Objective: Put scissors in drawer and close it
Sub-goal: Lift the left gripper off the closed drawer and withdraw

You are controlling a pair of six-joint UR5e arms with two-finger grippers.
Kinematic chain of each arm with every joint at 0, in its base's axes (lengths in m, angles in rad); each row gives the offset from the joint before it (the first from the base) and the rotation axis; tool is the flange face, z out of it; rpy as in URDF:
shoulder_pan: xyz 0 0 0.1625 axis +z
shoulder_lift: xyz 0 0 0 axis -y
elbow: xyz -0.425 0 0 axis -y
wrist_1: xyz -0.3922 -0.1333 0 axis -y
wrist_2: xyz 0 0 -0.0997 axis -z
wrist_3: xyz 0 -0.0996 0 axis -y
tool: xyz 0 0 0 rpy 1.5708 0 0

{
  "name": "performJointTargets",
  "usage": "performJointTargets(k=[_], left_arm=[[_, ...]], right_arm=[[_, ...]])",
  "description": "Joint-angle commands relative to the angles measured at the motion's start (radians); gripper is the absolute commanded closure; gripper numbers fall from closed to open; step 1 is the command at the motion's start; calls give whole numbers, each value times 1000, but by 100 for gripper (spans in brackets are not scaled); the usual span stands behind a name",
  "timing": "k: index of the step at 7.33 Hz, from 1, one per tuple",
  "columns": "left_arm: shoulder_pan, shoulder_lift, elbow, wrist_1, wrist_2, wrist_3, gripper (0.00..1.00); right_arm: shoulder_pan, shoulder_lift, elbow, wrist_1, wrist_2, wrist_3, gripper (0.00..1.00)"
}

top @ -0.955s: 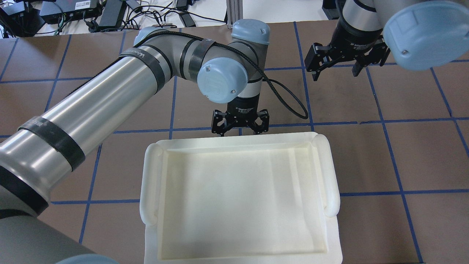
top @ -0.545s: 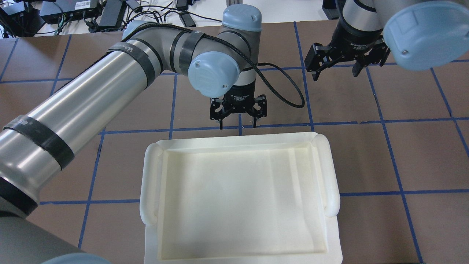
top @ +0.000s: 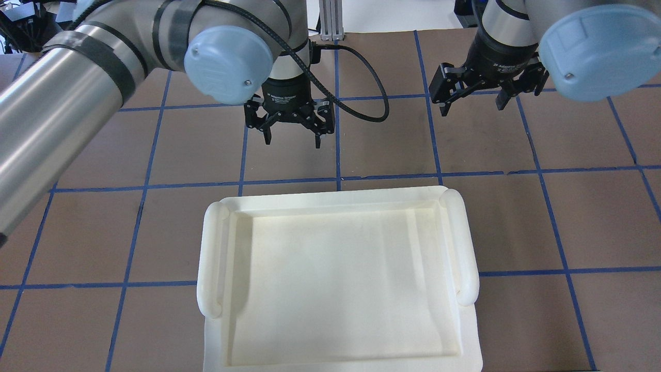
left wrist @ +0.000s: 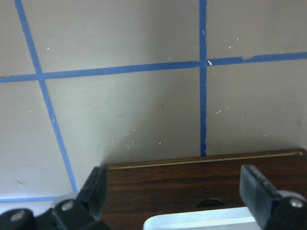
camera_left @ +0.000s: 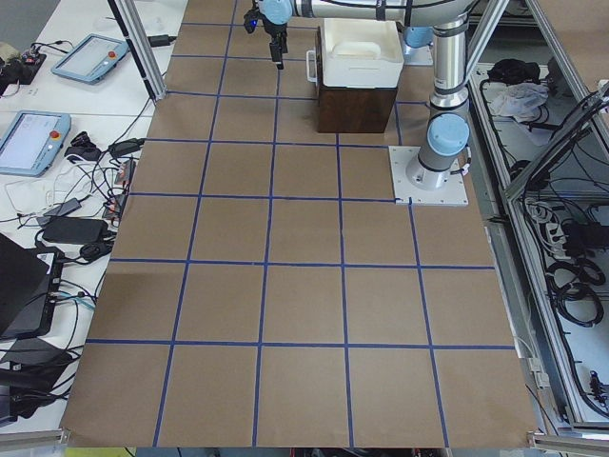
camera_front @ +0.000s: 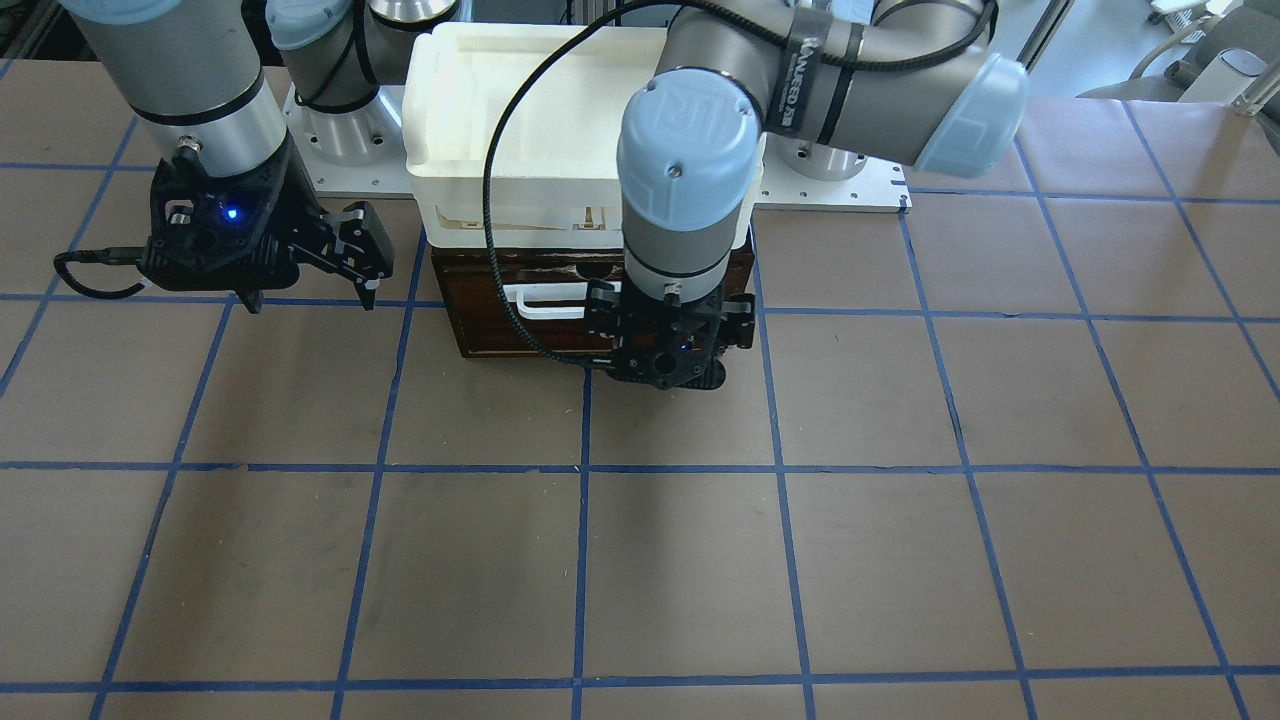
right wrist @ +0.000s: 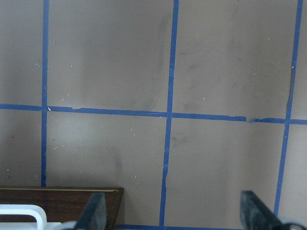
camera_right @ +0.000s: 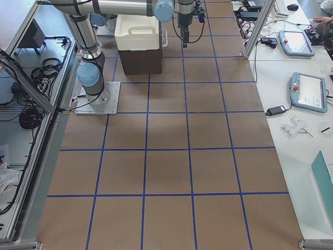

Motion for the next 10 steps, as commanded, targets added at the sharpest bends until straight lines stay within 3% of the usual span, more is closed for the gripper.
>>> performJointTargets(k=[1,6,7,10], left_arm=[[76,95,-11,-56,6,96,0],[148,235,-29,-11,2,84,0],[147,252,-72,-11,3,79,0],[148,318,-208,157,3,94,0]], right_arm=[[0,-1,0,0,0,0,0],[0,-1,0,2,-2,0,0],[0,-1,0,2,-5,5,0],[0,-1,0,2,-5,5,0]])
